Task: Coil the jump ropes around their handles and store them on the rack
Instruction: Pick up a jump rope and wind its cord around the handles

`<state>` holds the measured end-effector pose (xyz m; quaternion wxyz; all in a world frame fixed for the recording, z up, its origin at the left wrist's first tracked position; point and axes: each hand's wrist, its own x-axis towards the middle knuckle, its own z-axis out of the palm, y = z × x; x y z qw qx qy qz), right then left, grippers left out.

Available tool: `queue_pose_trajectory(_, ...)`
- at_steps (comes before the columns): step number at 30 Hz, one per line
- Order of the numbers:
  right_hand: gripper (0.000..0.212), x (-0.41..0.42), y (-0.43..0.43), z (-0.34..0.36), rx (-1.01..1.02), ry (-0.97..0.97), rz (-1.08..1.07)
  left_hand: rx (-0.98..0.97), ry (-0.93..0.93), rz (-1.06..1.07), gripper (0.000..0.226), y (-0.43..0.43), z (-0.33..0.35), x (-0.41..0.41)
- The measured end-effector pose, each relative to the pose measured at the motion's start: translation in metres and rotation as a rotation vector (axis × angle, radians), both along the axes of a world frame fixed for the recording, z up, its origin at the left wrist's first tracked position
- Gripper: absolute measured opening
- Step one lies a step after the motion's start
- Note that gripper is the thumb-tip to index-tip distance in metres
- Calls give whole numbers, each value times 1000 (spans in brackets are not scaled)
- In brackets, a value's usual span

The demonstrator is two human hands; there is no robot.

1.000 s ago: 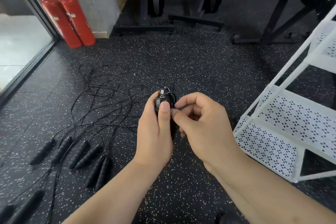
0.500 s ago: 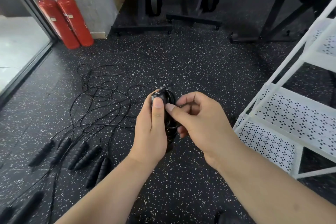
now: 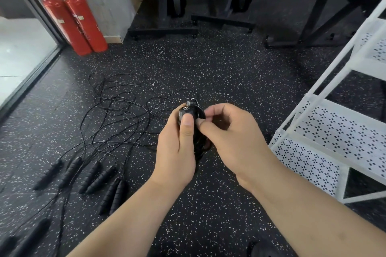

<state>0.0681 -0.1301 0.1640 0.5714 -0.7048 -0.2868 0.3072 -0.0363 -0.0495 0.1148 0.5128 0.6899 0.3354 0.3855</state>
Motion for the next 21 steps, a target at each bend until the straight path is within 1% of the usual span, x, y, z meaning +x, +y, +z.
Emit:
queue_pose_trajectory(3, 13, 5, 0, 1, -8, -16, 35, 40, 30, 3, 46, -2, 2, 0)
queue_pose_trajectory(5, 16, 4, 1, 0, -15, -51, 18, 73, 60, -7, 36, -4, 5, -1)
queue_pose_trajectory(7, 18, 1, 1, -4, -47, -146, -20, 109, 94, -10, 28, -5, 6, -2)
queue_pose_trajectory(8, 19, 0, 1, -5, -62, -182, -38, 125, 111, -11, 31, -4, 5, -3)
queue_pose_trajectory(10, 20, -1, 1, -5, -80, -220, -61, 154, 138, -18, 50, -3, 2, -3)
queue_pose_trajectory(12, 19, 0, 2, -5, -95, -243, -66, 179, 143, -28, 60, -3, 1, -3)
queue_pose_trajectory(17, 15, 1, 4, -5, -140, -241, -57, 221, 147, -60, 62, -4, 1, -3)
queue_pose_trajectory(21, 7, 5, 3, -1, -171, -234, -28, 216, 159, -74, 56, -3, 2, -4)
